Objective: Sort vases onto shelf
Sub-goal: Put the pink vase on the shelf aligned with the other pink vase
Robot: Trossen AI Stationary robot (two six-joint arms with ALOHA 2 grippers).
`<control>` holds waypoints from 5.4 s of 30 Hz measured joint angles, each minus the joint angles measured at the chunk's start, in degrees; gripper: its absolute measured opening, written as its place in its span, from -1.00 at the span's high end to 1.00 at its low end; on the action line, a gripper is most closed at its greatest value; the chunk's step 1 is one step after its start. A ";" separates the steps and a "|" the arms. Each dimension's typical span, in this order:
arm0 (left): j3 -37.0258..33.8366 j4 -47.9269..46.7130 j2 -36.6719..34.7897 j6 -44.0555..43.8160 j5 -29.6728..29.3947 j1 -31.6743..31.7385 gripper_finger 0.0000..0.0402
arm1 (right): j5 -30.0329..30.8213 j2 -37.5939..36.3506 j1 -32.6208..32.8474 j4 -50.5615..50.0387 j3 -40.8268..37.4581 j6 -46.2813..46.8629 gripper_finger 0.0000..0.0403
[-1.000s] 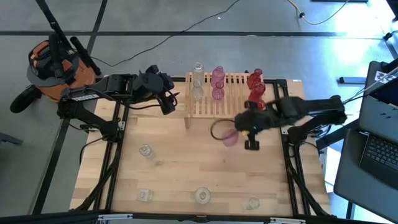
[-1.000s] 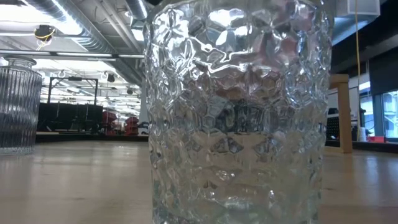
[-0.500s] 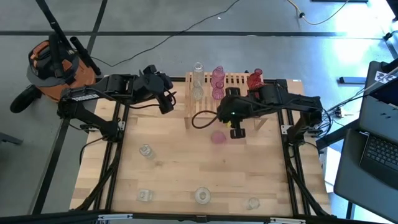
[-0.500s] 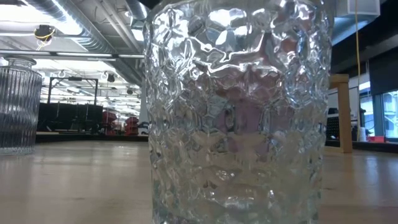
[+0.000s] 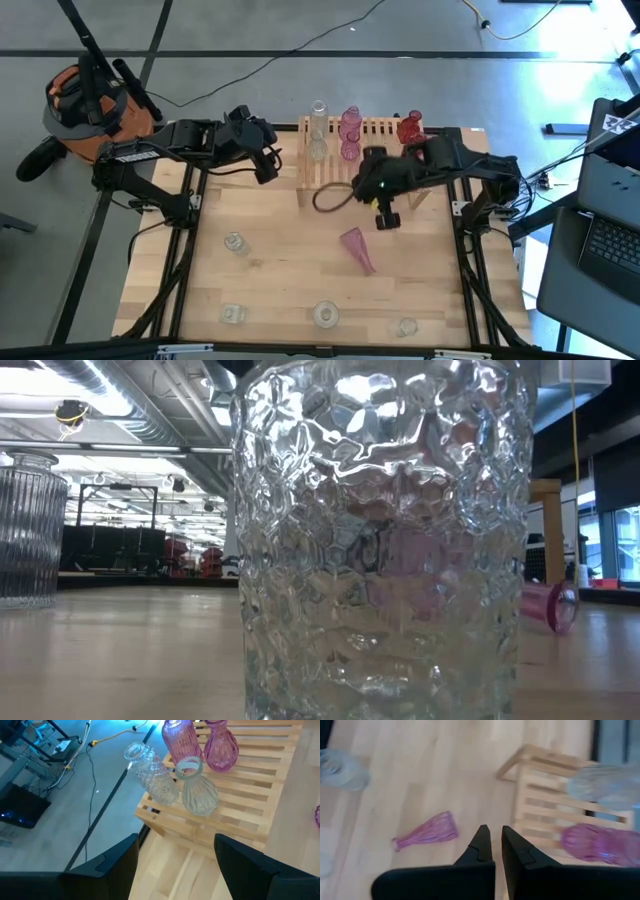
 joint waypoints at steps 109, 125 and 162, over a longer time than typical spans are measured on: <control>0.00 -5.64 -0.04 -4.02 1.75 -0.04 -0.25 | 15.07 -1.42 19.84 67.46 -78.33 77.49 0.61; 0.00 -2.11 -0.02 -2.50 1.64 0.02 -0.25 | -5.41 -17.95 16.72 17.61 -58.86 44.96 0.61; 0.00 -3.64 0.00 -4.17 1.99 -0.02 -0.25 | -47.83 -2.06 10.46 -0.01 -50.59 29.67 0.61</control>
